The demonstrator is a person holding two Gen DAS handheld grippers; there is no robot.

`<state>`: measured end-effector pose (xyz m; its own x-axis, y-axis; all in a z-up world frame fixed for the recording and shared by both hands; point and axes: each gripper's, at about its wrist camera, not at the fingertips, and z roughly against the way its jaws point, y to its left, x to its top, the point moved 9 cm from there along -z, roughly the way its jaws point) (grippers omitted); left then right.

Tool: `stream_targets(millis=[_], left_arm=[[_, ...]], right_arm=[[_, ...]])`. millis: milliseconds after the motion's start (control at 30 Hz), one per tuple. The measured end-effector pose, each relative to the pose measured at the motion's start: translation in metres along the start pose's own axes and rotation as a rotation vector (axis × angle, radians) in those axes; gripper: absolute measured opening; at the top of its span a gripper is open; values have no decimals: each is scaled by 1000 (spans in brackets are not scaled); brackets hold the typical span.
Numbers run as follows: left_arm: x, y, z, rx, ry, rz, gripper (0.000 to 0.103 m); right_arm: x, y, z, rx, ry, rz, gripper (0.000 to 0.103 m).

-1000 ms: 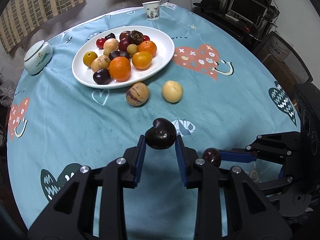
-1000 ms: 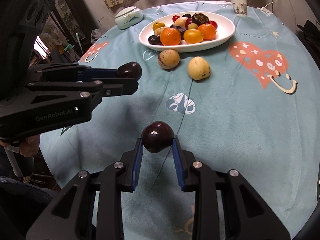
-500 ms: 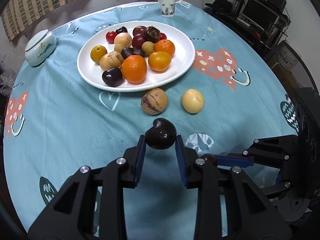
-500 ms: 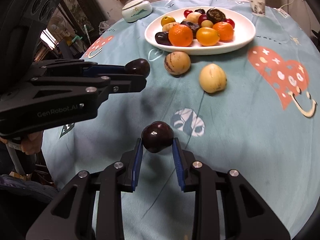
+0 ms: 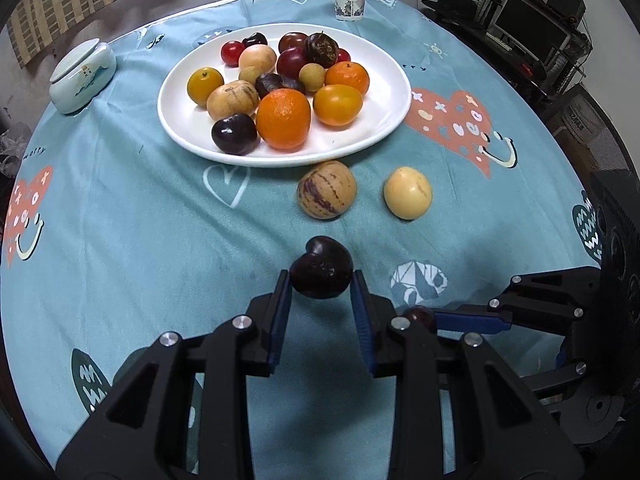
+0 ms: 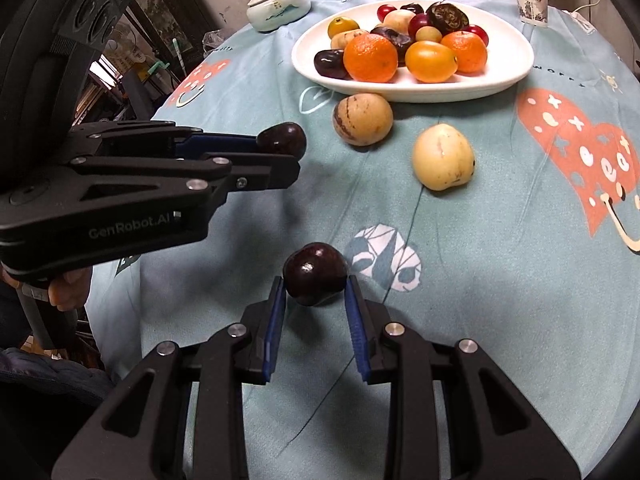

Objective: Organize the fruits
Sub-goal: 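Lift both plums and move them toward the white plate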

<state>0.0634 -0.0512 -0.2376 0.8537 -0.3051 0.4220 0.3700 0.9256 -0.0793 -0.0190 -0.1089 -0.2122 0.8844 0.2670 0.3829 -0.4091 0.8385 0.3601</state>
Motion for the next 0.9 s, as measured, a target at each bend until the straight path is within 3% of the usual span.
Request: stream_targets(millis=[300, 433, 633, 767, 900], left_arm=[[-14, 2, 21, 21, -27, 5, 30], [-35, 12, 40, 34, -43, 23, 30], [-74, 24, 49, 37, 0, 72, 30], [-57, 20, 41, 34, -2, 61, 30], [-25, 11, 40, 24, -36, 35, 30]], right_arm=[[-5, 8, 15, -22, -30, 16, 30], [-29, 7, 36, -36, -40, 17, 30], [-63, -6, 54, -74, -28, -29, 30], [-42, -12, 48, -83, -49, -46, 30], [1, -11, 49, -71, -114, -39, 30]])
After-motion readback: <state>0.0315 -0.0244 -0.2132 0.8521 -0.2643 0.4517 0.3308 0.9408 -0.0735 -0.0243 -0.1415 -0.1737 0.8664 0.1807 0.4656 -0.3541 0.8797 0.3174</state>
